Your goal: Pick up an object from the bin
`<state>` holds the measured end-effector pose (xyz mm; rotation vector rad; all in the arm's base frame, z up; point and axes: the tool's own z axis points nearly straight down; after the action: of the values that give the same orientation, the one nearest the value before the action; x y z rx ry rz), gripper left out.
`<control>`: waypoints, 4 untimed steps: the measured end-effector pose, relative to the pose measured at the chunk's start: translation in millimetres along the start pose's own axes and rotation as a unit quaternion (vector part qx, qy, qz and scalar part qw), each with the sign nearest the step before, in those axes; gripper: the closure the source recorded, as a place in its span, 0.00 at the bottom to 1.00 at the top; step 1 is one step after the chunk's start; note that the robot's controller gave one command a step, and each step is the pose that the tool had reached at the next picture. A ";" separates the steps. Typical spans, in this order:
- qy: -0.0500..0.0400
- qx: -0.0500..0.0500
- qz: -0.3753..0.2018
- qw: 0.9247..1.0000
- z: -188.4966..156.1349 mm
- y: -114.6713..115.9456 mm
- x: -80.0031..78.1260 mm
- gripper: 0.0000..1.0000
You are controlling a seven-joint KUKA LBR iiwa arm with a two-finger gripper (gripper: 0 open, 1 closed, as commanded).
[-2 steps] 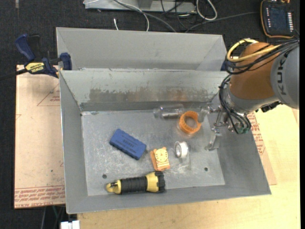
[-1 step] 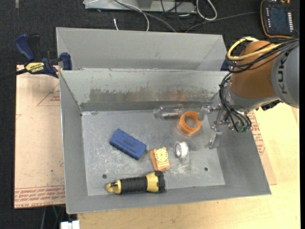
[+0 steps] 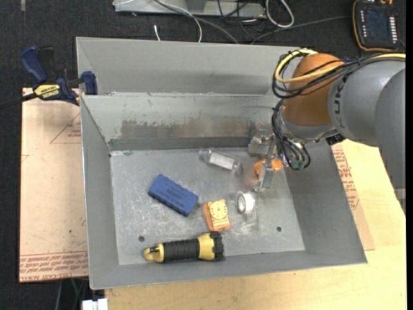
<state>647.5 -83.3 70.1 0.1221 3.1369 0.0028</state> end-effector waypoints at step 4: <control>-0.004 0.000 0.003 1.000 -1.9 -61.8 -11.4 1.00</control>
Offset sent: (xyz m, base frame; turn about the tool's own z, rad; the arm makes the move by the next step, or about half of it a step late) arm 0.0097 -0.0460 0.0299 -0.0774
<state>654.0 -145.8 71.9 0.1308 3.1280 0.0029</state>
